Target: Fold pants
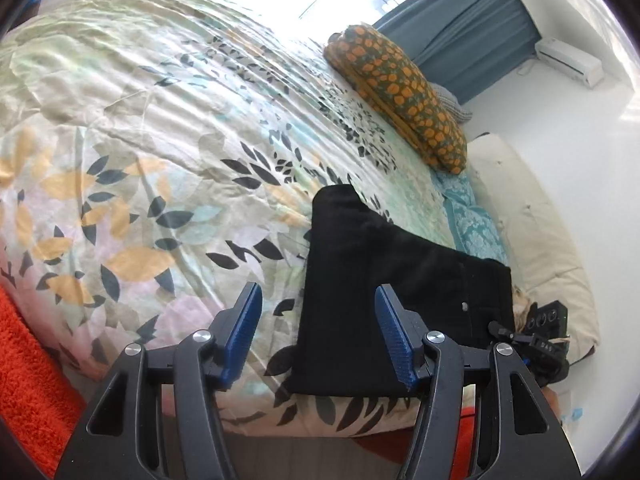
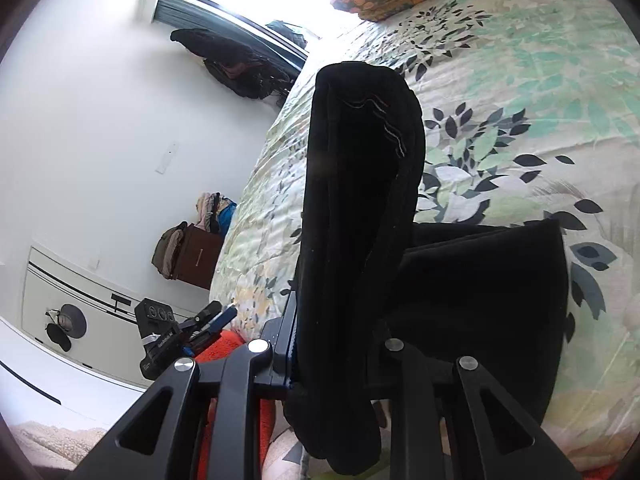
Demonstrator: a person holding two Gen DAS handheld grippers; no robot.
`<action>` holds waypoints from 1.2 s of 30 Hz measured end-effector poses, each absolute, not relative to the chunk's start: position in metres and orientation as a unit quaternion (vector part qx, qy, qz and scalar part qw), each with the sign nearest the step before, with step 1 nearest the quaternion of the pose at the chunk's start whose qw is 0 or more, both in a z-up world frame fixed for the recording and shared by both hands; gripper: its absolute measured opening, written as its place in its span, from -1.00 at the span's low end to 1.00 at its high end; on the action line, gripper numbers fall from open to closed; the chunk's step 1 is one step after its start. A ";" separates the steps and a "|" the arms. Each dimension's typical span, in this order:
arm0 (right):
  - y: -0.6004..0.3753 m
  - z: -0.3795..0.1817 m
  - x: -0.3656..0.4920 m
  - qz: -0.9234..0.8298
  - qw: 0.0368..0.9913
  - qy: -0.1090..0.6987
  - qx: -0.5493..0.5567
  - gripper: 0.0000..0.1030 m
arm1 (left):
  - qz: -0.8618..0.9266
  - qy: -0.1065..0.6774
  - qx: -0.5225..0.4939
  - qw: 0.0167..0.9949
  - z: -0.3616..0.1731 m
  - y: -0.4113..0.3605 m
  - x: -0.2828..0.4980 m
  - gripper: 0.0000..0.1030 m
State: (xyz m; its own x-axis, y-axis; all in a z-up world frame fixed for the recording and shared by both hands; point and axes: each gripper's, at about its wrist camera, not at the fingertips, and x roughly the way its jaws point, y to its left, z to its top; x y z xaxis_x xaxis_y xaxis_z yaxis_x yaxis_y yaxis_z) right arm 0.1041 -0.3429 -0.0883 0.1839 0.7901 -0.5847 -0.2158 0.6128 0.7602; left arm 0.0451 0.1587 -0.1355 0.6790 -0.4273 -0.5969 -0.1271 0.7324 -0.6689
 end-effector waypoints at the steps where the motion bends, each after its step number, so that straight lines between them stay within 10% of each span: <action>1: -0.355 -0.102 0.101 0.335 0.717 0.546 0.275 -0.56 | -0.092 0.393 -0.348 0.846 -0.135 0.155 0.046 0.19; 9: -0.368 -0.160 0.115 0.289 0.722 0.567 0.272 -0.49 | -0.097 0.419 -0.208 0.879 -0.125 0.100 0.048 0.19; 13: -0.379 -0.148 0.112 0.231 0.768 0.560 0.210 0.23 | -0.101 0.424 -0.083 0.896 -0.117 0.053 0.055 0.20; 21: -0.333 -0.058 0.067 0.251 0.872 0.417 0.050 0.26 | -0.146 0.415 0.004 0.898 -0.120 -0.012 0.067 0.38; 27: -0.309 -0.152 0.054 0.261 0.810 0.525 0.032 0.09 | -0.174 0.478 0.083 0.857 -0.161 -0.045 0.063 0.38; 36: -0.315 -0.063 0.080 0.267 0.857 0.439 0.040 0.06 | -0.128 0.459 -0.065 0.877 -0.107 0.025 0.145 0.42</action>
